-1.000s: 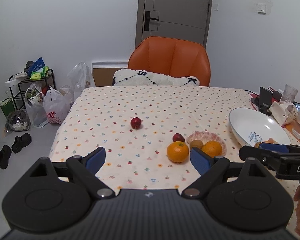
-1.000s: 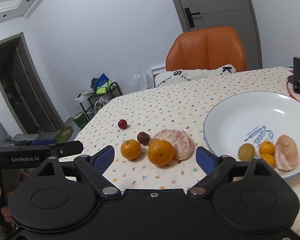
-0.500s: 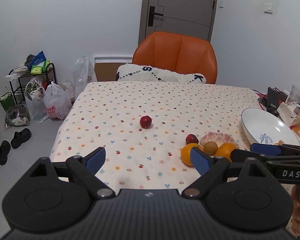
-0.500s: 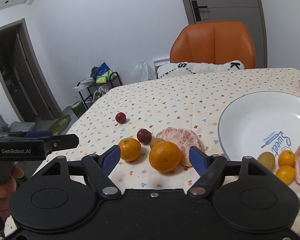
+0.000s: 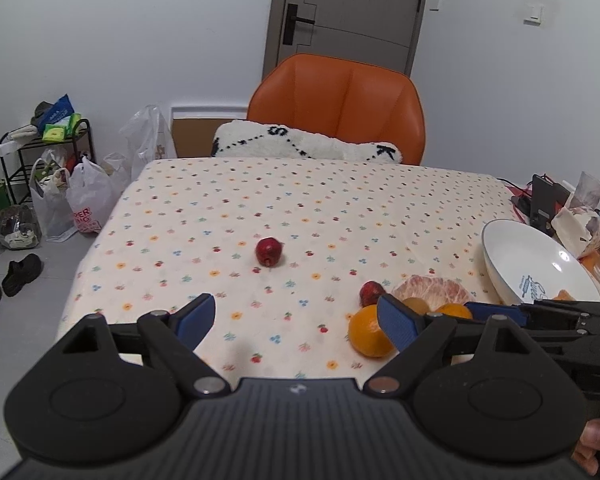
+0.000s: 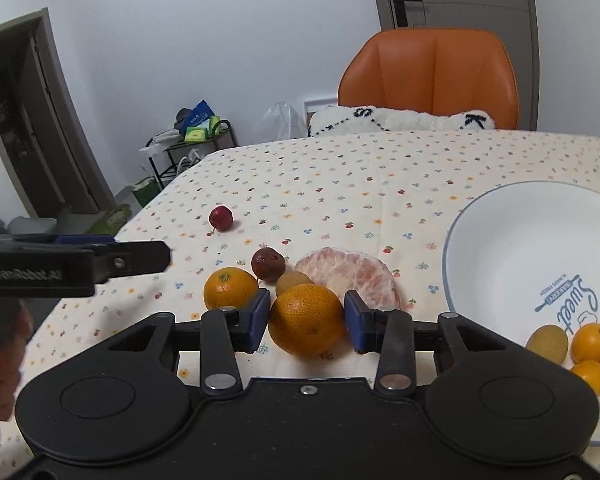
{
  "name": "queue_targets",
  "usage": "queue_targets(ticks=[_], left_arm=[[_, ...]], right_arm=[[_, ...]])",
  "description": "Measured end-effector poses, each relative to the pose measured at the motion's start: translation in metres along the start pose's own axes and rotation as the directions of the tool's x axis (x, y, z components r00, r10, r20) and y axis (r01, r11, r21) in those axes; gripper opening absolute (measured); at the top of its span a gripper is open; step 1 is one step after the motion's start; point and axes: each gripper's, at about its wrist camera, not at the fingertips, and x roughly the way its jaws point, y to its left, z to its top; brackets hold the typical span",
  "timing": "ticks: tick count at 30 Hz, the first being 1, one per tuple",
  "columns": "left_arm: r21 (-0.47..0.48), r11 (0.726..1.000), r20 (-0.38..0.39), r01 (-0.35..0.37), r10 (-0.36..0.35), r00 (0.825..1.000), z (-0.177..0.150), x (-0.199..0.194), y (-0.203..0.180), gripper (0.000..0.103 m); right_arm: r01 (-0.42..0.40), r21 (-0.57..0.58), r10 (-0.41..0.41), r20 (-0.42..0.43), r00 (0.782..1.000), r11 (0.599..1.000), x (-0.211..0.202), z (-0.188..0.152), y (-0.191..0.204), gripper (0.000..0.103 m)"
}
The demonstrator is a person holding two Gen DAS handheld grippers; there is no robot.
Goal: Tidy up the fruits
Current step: 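Grasp a large orange with the right tool while the left tool grasps a red plum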
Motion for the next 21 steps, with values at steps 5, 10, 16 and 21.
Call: queue_targets(ticks=[5, 10, 16, 21], left_arm=[[0.017, 0.999, -0.006, 0.028, -0.028, 1.000, 0.003, 0.010, -0.011, 0.084], [0.036, 0.998, -0.011, 0.044, -0.044, 0.999, 0.005, 0.021, -0.022, 0.080], [0.025, 0.998, -0.035, 0.065, -0.064, 0.997, 0.006, 0.035, -0.029, 0.062], [0.022, 0.997, -0.059, 0.078, -0.076, 0.995, 0.007, 0.047, -0.034, 0.052]], right_arm=[[-0.009, 0.031, 0.008, 0.035, 0.999, 0.999, -0.009, 0.006, -0.011, 0.038], [-0.019, 0.039, 0.017, 0.055, 0.998, 0.999, -0.017, 0.014, -0.018, 0.038], [-0.012, 0.043, 0.009, 0.069, 0.998, 0.999, -0.022, 0.018, -0.026, 0.038], [-0.004, 0.057, -0.001, 0.083, 0.997, 0.998, -0.026, 0.020, -0.034, 0.038]])
